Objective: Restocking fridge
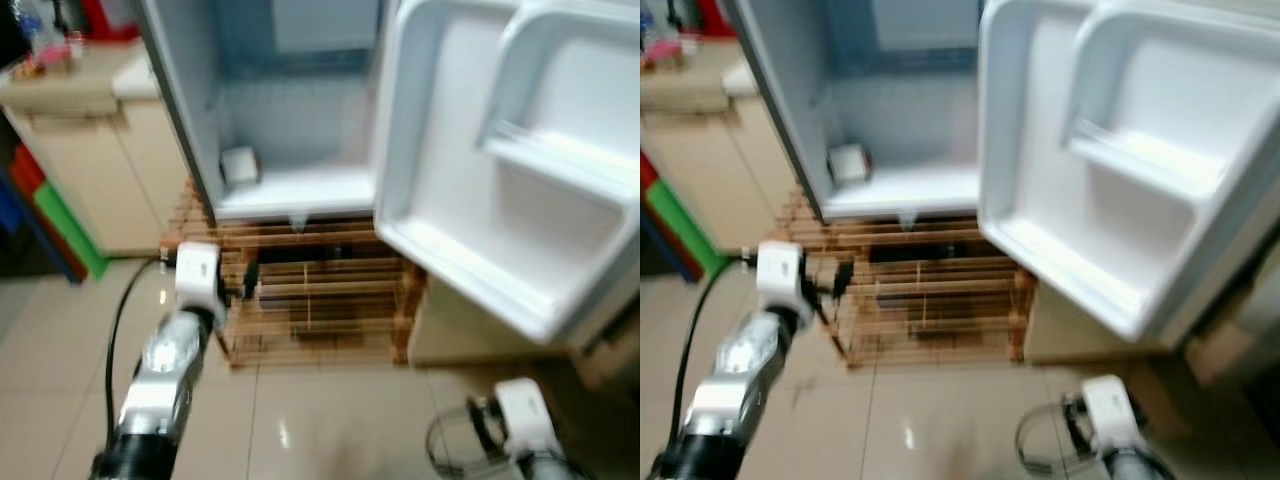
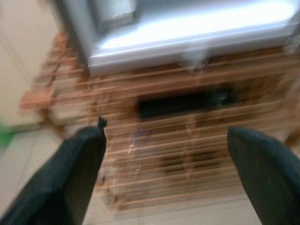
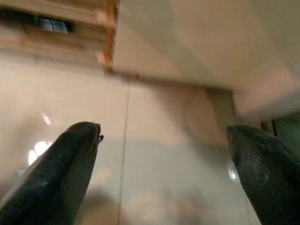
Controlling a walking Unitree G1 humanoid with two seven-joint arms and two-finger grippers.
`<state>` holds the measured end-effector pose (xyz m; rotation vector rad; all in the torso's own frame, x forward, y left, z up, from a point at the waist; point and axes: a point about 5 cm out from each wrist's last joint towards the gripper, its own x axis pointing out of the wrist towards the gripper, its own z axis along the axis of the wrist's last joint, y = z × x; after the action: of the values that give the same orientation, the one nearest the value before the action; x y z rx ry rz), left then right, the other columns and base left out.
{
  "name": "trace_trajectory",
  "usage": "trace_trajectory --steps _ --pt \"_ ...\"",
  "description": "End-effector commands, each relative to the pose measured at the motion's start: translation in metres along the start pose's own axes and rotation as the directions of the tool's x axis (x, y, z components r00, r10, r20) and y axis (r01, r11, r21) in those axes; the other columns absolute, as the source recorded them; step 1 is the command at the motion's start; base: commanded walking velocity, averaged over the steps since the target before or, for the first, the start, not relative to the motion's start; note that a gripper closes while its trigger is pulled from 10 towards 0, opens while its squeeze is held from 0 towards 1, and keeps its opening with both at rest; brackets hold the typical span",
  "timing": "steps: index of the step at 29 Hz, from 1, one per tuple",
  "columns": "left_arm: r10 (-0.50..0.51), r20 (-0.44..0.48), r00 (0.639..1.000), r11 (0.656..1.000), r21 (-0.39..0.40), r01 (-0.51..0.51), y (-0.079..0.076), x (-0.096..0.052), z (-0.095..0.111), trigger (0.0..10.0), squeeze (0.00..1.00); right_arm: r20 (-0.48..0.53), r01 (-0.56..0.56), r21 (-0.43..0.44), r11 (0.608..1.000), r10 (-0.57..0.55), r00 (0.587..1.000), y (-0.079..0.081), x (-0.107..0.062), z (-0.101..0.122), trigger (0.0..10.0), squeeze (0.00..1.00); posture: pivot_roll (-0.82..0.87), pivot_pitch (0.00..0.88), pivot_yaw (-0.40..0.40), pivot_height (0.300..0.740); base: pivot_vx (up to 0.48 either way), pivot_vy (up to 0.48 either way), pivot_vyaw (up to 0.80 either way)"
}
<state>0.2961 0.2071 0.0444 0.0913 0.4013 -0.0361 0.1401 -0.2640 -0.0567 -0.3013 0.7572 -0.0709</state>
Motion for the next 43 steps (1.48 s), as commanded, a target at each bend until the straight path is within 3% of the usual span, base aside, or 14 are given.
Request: trace_trajectory --steps 1,3,4,7,11,15,18,21,27,33,37,39,41,43 --pt "0.080 -0.174 0.982 0.997 0.025 -0.077 0.020 -0.002 -0.030 10.0 0.00 -0.078 0.069 0.009 0.998 -0.068 0.995 -0.008 0.001 -0.011 10.0 0.00 -0.14 0.000 0.071 0.740 0.000 0.000 0.00" --pt "0.087 -0.233 0.969 0.996 0.024 -0.084 0.023 -0.002 -0.039 10.0 0.00 -0.113 0.133 0.004 0.991 -0.132 0.985 -0.020 0.001 -0.016 10.0 0.00 -0.14 0.000 0.076 0.740 0.000 0.000 0.00" --pt "0.088 -0.326 0.941 0.996 0.058 -0.073 0.026 -0.004 -0.057 10.0 0.00 -0.144 0.332 0.004 0.943 -0.328 0.934 -0.058 -0.001 -0.014 10.0 0.00 -0.15 0.000 0.084 0.740 0.000 0.000 0.00" --pt "0.086 -0.412 0.907 0.993 0.112 -0.043 0.027 -0.011 -0.077 10.0 0.00 -0.119 0.491 -0.001 0.871 -0.487 0.865 -0.092 -0.003 -0.001 10.0 0.00 -0.16 0.000 0.092 0.740 0.000 0.000 0.00" --pt "0.081 -0.593 0.801 0.971 0.229 0.071 0.024 -0.036 -0.125 10.0 0.00 0.068 0.699 0.091 0.710 -0.704 0.707 -0.149 -0.008 0.057 10.0 0.00 -0.17 0.000 0.103 0.740 0.000 0.000 0.00" --pt "0.134 -0.652 0.747 0.952 0.294 0.086 0.029 -0.051 -0.144 10.0 0.00 0.239 0.759 0.183 0.624 -0.777 0.582 -0.171 -0.015 0.112 10.0 0.00 -0.19 0.000 0.106 0.740 0.000 0.000 0.00" --pt "0.144 -0.660 0.738 0.947 0.307 0.090 0.030 -0.054 -0.148 10.0 0.00 0.272 0.759 0.218 0.614 -0.785 0.556 -0.174 -0.015 0.127 10.0 0.00 -0.19 0.000 0.105 0.740 0.000 0.000 0.00" --pt "0.145 -0.663 0.734 0.924 0.355 0.139 0.029 -0.057 -0.152 10.0 0.00 0.299 0.735 0.260 0.626 -0.776 0.556 -0.171 -0.012 0.142 10.0 0.00 -0.19 0.000 0.103 0.740 0.000 0.000 0.00" --pt "0.124 -0.714 0.689 0.851 0.433 0.296 0.024 -0.073 -0.171 10.0 0.00 0.454 0.536 0.306 0.787 -0.615 0.645 -0.135 0.001 0.185 10.0 0.00 -0.20 0.000 0.097 0.740 0.000 0.000 0.00" --pt "0.104 -0.709 0.697 0.600 0.604 0.525 0.020 -0.079 -0.177 10.0 0.00 0.600 0.270 0.309 0.912 -0.408 0.688 -0.098 0.001 0.223 10.0 0.00 -0.20 0.000 0.095 0.740 0.000 0.000 0.00" --pt "0.053 -0.778 0.626 0.580 0.535 0.615 0.013 -0.090 -0.190 10.0 0.00 0.606 0.018 0.214 0.977 -0.147 0.782 -0.061 -0.001 0.221 10.0 0.00 -0.19 0.000 0.082 0.740 0.000 0.000 0.00" --pt "0.032 -0.801 0.598 0.545 0.516 0.661 0.008 -0.095 -0.194 10.0 0.00 0.588 -0.205 0.117 0.972 0.098 0.803 -0.030 -0.009 0.211 10.0 0.00 -0.19 0.000 0.083 0.740 0.000 0.000 0.00" --pt "0.026 -0.811 0.584 0.549 0.500 0.670 0.007 -0.097 -0.196 10.0 0.00 0.546 -0.362 0.035 0.932 0.285 0.788 -0.009 -0.017 0.201 10.0 0.00 -0.20 0.000 0.086 0.740 0.000 0.000 0.00" --pt "0.015 -0.824 0.567 0.549 0.481 0.684 0.004 -0.099 -0.198 10.0 0.00 0.491 -0.527 -0.013 0.850 0.464 0.737 0.009 -0.031 0.187 10.0 0.00 -0.20 0.000 0.088 0.740 0.000 0.000 0.00"
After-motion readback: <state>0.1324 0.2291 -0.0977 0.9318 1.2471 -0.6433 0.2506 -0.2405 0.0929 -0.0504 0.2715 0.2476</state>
